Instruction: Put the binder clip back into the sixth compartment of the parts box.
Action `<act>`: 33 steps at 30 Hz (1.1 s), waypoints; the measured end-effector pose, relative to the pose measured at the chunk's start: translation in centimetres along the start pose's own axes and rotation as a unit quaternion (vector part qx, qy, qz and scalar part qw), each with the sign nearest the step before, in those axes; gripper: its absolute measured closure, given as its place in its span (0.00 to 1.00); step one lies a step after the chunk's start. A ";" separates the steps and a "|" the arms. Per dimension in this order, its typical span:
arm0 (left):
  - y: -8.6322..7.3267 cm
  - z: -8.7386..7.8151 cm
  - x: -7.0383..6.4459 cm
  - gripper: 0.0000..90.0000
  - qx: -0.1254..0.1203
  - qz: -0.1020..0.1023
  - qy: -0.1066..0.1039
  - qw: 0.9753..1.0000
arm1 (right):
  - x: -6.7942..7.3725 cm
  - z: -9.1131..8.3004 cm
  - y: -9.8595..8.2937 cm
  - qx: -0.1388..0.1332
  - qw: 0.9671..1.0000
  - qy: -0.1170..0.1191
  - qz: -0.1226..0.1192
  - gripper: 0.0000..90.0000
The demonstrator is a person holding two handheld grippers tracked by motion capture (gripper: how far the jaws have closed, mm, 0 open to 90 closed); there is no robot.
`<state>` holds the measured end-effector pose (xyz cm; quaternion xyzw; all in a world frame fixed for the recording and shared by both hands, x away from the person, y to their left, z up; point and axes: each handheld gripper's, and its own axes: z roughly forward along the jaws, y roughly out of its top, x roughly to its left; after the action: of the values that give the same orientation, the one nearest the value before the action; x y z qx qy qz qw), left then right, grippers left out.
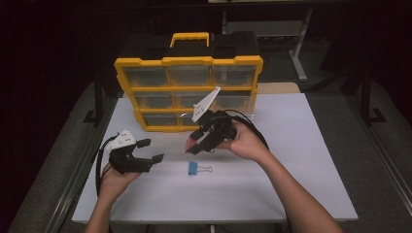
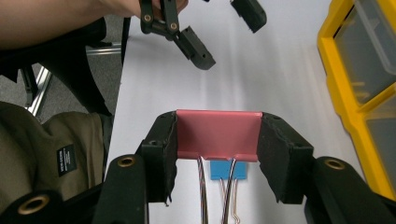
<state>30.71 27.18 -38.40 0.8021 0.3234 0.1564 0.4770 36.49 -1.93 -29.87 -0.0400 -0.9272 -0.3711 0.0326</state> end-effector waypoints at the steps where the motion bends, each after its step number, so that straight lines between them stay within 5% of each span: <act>1: 0.0 0.0 0.0 0.23 0.000 -0.002 0.000 1.000 | -0.1 -0.1 0.1 -0.004 1.000 -0.001 -0.007 0.54; 33: 0.0 0.0 0.0 0.23 0.000 0.000 0.001 1.000 | -1.7 -4.5 2.4 -0.017 0.999 -0.034 -0.005 0.54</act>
<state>30.71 27.19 -38.43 0.8018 0.3239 0.1573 0.4770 38.60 -3.41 -25.15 -0.0483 -0.9214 -0.3857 -0.0021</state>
